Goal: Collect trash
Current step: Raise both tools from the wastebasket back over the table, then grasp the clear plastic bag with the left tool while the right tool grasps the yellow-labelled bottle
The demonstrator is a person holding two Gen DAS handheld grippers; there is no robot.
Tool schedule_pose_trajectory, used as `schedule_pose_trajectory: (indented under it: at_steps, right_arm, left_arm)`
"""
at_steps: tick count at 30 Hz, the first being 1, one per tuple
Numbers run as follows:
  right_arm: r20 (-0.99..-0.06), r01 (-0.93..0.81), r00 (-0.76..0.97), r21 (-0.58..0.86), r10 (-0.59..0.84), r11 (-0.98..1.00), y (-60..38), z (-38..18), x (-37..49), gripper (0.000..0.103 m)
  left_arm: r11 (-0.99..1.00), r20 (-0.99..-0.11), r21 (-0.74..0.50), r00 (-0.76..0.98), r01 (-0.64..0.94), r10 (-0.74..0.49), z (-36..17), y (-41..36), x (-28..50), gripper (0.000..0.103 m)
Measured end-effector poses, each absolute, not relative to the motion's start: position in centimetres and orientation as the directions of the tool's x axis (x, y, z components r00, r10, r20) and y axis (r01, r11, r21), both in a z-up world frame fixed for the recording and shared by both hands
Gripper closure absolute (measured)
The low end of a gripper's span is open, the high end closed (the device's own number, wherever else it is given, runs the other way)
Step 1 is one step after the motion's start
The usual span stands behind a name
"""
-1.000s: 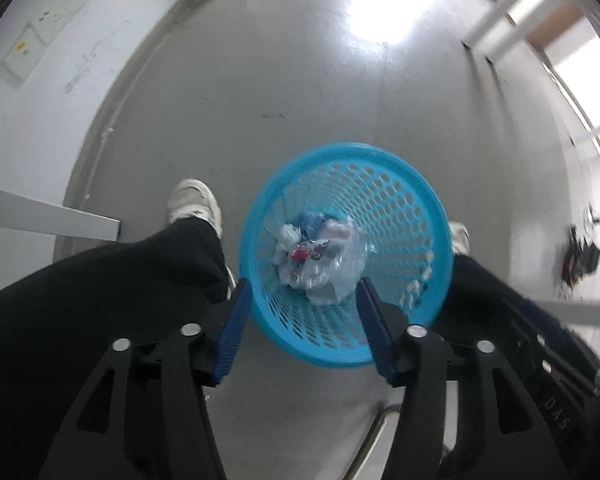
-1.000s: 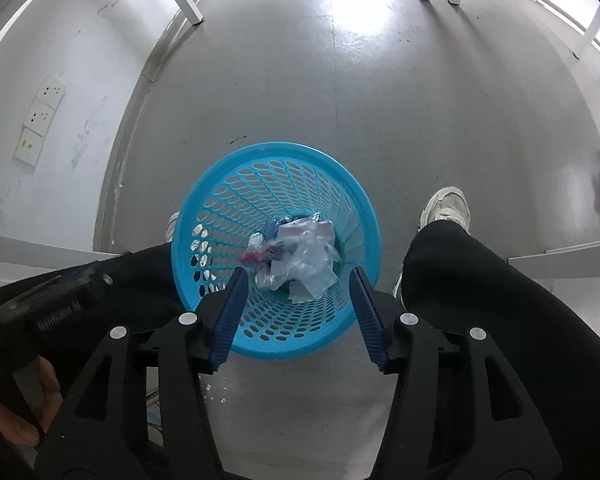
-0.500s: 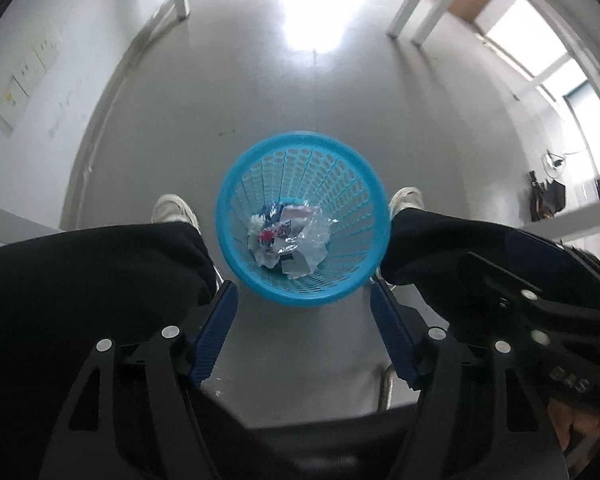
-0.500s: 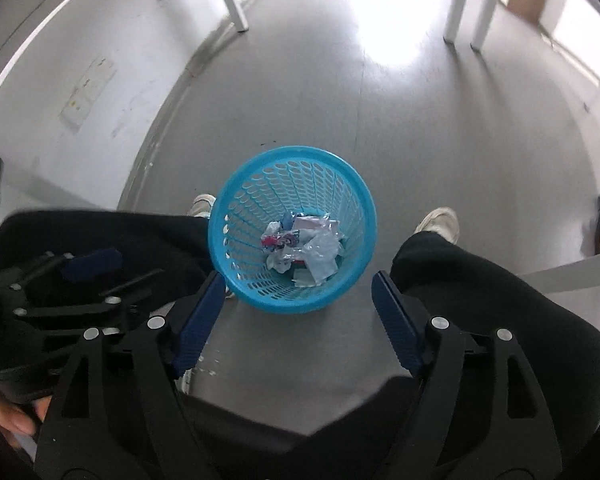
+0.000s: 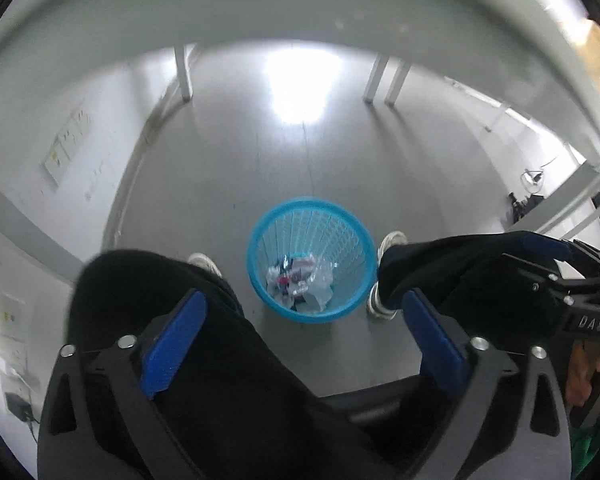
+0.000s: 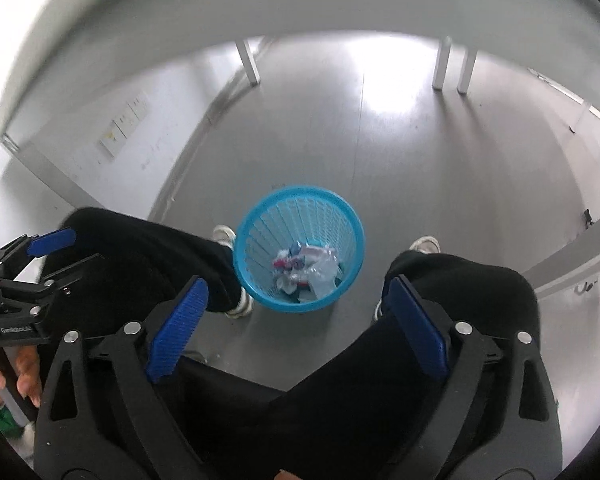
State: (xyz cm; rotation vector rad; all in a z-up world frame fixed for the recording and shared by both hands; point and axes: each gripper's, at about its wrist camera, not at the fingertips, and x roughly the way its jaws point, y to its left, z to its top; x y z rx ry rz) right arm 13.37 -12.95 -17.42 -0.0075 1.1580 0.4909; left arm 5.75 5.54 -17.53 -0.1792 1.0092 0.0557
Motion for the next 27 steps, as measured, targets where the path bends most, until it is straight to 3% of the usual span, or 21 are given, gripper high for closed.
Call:
schedule_pose_trajectory:
  at_steps: [5, 10, 15, 24, 27]
  right_arm:
    - [-0.823, -0.454, 0.389, 0.221, 0.415, 0.863, -13.6, -13.0, 10.4, 0.009]
    - [-0.767, -0.485, 0.483, 0.167, 0.422, 0.859, -14.0, -8.5, 9.3, 0.009]
    - [-0.720, -0.476, 0.541, 0.164, 0.434, 0.864, -14.9, -5.0, 10.8, 0.009]
    - [-0.670, -0.420, 0.592, 0.219, 0.448, 0.881, -15.7, -0.9, 17.4, 0.009]
    - [-0.664, -0.410, 0.596, 0.232, 0.452, 0.882, -15.8, -0.3, 19.2, 0.015]
  left_arm:
    - [0.993, -0.799, -0.107, 0.599, -0.057, -0.052, -14.1, 5.3, 3.6, 0.006]
    - [1.000, -0.712, 0.026, 0.701, -0.012, 0.027, -9.9, 4.8, 2.7, 0.006]
    - [1.000, -0.648, -0.025, 0.761, 0.011, -0.024, -6.0, 6.2, 4.2, 0.006]
    - [0.999, -0.574, -0.039, 0.819, -0.029, 0.002, 0.3, 9.8, 10.9, 0.006]
    - [0.997, -0.577, -0.061, 0.817, -0.035, -0.007, 1.4, 11.0, 13.4, 0.006]
